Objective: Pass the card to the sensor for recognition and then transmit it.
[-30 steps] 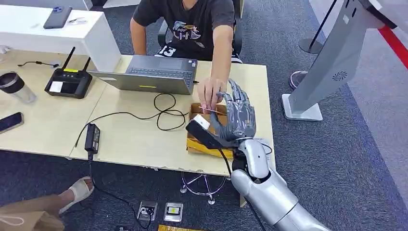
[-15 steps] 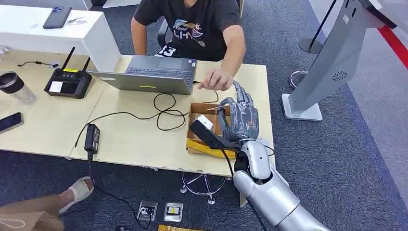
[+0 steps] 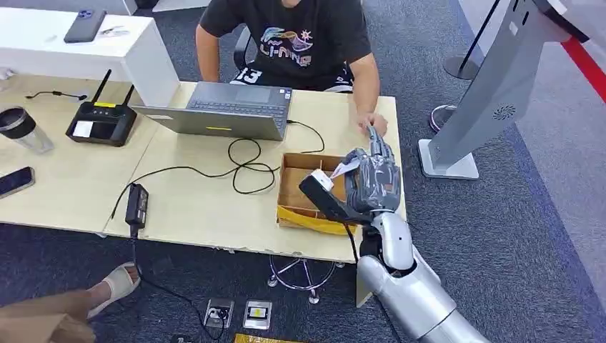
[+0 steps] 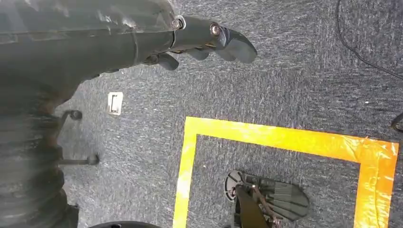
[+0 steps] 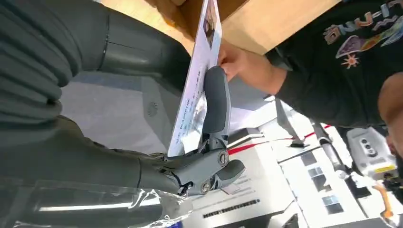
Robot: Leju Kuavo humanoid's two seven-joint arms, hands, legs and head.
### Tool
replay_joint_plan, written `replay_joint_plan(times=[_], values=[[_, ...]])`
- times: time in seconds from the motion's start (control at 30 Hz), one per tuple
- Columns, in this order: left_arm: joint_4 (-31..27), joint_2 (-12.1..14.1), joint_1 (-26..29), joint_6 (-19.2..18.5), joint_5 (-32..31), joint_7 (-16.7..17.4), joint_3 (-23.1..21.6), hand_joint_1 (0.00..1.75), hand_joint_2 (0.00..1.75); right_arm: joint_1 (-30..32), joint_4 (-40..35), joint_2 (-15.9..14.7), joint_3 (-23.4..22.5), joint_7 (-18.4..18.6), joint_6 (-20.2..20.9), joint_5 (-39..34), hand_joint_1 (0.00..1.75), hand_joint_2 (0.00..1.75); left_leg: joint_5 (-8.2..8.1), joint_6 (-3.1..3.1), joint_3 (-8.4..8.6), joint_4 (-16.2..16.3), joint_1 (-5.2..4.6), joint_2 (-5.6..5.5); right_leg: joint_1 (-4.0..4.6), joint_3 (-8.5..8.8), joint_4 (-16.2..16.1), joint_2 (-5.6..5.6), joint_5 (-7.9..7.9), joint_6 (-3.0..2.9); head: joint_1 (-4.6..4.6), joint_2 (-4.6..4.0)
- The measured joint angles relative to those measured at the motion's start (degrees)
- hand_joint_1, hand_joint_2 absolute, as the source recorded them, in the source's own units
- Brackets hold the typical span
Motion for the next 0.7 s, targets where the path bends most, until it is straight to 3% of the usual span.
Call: replay_joint_plan(times=[0.17,0.27,0.47,0.7], values=[[0.0,0.0,0.0,0.2,0.6,0.0,0.0,0.0,1.75,1.2,-0.5,-1.9,-2.2,1.3,-0.6,0.2,1.54,1.75,0.0,0.0,0.01,0.0,0.0,0.01,0.0,0.0,0.0,-0.01,0.0,0.0,0.0,0.0],[0.0,0.0,0.1,0.3,1.0,0.1,0.0,0.0,1.75,2.4,-0.7,-3.2,-3.6,2.1,-1.2,0.8,1.43,1.75,-0.01,0.0,0.01,0.0,0.0,0.03,0.0,0.0,0.0,0.01,0.0,0.0,-0.02,0.0],[0.0,0.1,0.1,0.6,1.6,0.9,0.0,0.0,1.75,5.2,-1.0,-5.3,-5.4,2.5,-0.9,1.6,1.55,1.75,-0.01,0.0,0.0,0.0,0.0,0.02,0.0,0.0,0.0,0.0,0.0,0.0,-0.02,0.0],[0.0,0.2,0.1,1.3,2.9,1.0,0.0,0.0,1.75,7.6,-0.9,-6.0,-5.6,1.1,-1.2,0.1,1.57,1.75,-0.01,0.0,-0.01,0.0,0.0,0.02,0.0,0.0,0.0,0.0,0.0,0.0,-0.02,0.0]])
